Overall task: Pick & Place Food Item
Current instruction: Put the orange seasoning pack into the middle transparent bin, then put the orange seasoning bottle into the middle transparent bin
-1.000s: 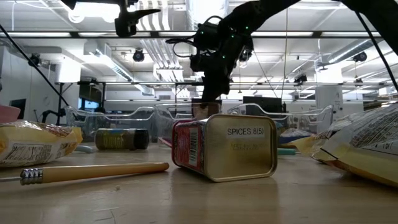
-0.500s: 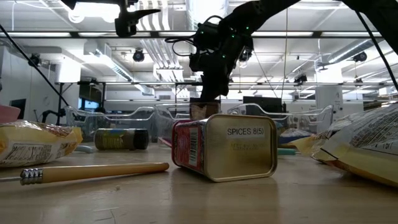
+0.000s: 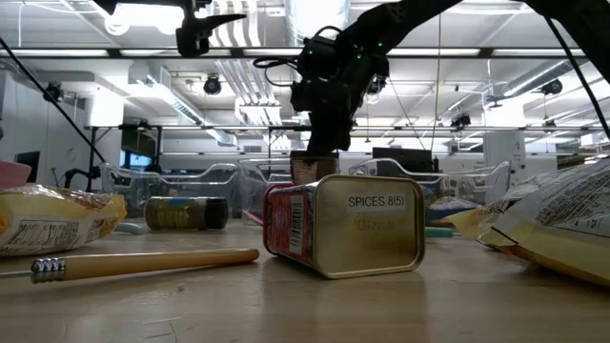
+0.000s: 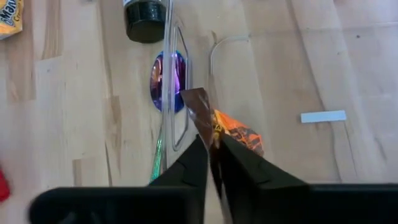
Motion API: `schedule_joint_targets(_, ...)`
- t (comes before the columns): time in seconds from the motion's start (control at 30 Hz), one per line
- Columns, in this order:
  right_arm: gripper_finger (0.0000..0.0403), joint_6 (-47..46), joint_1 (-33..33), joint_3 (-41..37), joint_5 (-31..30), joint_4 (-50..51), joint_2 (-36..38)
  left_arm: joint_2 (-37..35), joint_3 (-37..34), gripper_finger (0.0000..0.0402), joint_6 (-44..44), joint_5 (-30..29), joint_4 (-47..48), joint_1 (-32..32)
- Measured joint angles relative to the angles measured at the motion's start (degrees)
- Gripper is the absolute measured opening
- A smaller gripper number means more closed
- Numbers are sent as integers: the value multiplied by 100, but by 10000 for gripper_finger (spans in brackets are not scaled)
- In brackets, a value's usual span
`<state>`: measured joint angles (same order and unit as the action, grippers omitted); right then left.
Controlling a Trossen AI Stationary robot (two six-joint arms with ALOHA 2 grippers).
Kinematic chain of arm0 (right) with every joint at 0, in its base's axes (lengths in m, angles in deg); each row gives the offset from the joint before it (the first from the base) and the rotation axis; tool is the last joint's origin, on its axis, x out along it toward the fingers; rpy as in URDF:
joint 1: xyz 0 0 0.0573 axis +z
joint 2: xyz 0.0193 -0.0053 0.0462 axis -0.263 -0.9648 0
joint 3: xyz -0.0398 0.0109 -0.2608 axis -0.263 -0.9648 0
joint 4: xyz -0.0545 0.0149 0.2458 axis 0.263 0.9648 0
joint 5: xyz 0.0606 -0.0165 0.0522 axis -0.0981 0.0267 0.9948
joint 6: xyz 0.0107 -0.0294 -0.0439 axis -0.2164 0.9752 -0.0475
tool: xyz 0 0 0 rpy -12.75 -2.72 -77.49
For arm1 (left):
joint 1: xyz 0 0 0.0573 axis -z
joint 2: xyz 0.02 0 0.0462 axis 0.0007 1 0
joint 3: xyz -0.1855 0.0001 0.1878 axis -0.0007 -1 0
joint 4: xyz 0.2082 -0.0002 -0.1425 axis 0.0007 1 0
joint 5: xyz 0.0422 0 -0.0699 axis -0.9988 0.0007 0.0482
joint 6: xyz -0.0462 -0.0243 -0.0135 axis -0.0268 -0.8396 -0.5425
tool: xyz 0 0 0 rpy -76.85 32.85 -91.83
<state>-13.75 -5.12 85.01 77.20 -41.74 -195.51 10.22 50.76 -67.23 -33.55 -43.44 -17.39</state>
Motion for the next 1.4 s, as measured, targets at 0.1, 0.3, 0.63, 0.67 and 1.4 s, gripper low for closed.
schedule_joint_targets(0.1,95,-17,-1,0,1,16,1,0,0,327,-1,0,0,0)
schedule_joint_targets(0.3,182,-109,-2,3,-1,182,6,0,0,327,-1,0,0,0)
schedule_joint_targets(0.63,220,-254,-1,7,-288,165,357,0,0,327,4,0,0,0)
schedule_joint_targets(0.67,220,-255,-1,7,-367,148,430,0,0,327,12,0,0,0)
schedule_joint_targets(1.4,220,-3086,839,-1846,-1067,1294,3185,211,-2,328,150,-34,221,0)
